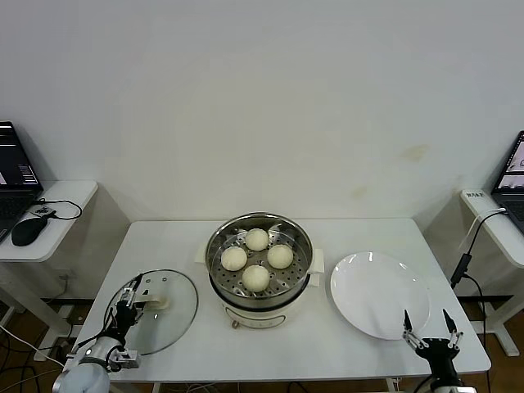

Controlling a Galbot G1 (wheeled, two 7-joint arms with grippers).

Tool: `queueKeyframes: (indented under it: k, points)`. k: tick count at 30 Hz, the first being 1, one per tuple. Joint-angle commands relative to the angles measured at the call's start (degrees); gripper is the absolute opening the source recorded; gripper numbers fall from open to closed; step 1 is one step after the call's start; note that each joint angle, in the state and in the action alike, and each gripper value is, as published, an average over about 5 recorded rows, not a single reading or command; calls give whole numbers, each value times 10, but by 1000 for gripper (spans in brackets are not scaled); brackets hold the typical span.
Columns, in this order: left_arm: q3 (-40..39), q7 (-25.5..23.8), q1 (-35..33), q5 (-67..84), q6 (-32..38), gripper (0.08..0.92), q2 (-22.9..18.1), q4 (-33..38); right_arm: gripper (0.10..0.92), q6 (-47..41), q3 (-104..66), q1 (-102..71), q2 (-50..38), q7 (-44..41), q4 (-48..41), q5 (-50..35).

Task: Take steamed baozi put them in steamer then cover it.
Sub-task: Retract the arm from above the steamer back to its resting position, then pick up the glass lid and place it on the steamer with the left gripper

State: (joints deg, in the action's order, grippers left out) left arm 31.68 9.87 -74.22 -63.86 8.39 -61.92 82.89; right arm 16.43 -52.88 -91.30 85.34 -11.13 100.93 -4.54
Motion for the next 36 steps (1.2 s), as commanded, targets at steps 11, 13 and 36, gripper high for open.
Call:
queueKeyframes:
  k: [11, 13, 36]
  points:
    - [-6, 17, 18, 12, 5, 311, -5, -42, 823, -4, 7, -4, -3, -4, 1, -16]
    - [-4, 25, 14, 13, 7, 259, -5, -35, 823, -4, 7, -4, -3, -4, 1, -15]
    - [126, -56, -104, 61, -114, 142, 38, 263, 823, -1, 32, -29, -17, -4, 25, 15]
